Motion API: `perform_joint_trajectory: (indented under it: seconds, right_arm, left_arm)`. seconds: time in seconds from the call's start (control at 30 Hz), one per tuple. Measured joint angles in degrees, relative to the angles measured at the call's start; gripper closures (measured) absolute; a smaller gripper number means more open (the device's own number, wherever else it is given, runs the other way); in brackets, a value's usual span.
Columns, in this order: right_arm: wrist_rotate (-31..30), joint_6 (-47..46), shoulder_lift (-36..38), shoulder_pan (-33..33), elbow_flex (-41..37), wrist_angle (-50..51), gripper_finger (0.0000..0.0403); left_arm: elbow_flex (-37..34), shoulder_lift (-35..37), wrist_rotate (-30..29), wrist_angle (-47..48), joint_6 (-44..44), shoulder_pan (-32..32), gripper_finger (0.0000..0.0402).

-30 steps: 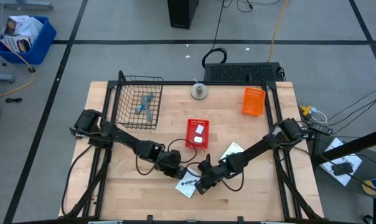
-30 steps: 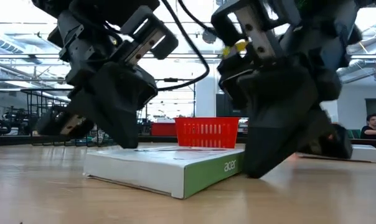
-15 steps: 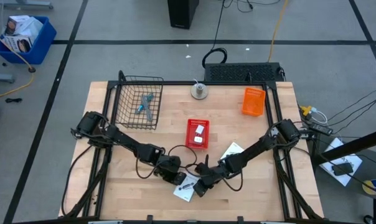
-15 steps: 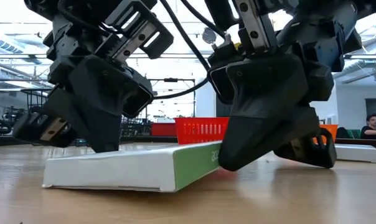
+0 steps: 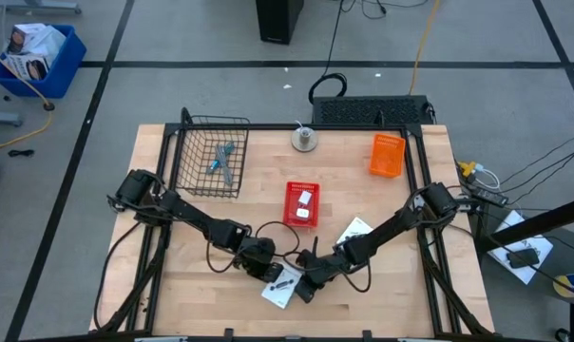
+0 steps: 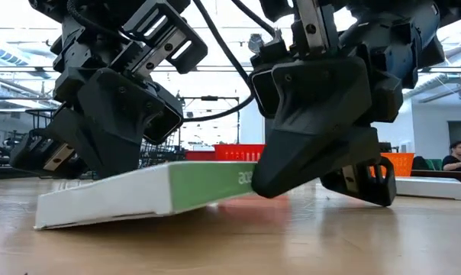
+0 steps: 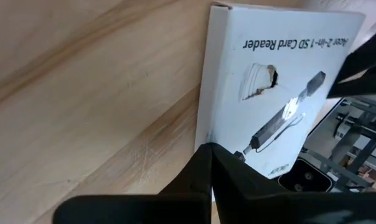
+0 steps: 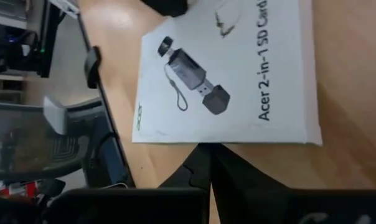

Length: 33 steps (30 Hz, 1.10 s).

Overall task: Pick and place items into bin
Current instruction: Put the left white card reader box into the orange bin

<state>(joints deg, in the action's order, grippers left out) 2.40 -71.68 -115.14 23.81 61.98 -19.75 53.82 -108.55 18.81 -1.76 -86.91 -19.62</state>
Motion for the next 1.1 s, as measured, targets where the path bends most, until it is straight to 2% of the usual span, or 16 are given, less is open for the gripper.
perform_joint_trajectory:
  seconds: [0.33, 0.5, 0.7, 1.1]
  right_arm:
    - [0.6, 4.7, 0.0, 0.0, 0.0, -5.8, 0.0403]
    - [-5.2, 5.6, 0.3, -0.6, 0.4, -11.5, 0.0403]
    - [-4.2, 5.4, -0.3, -1.0, 0.1, -4.3, 0.0403]
    - [-2.6, 5.4, 0.0, -0.7, 0.2, -5.7, 0.0403]
  left_arm:
    - [0.0, -0.1, -0.5, -0.3, -0.2, 0.0, 0.0393]
    - [0.0, -0.5, -3.3, -2.0, -0.5, 0.3, 0.0393]
    - [0.0, -0.5, -2.5, -2.8, -0.6, 0.6, 0.0395]
    - [0.0, -0.3, -1.7, -4.8, -0.8, 0.5, 0.0379]
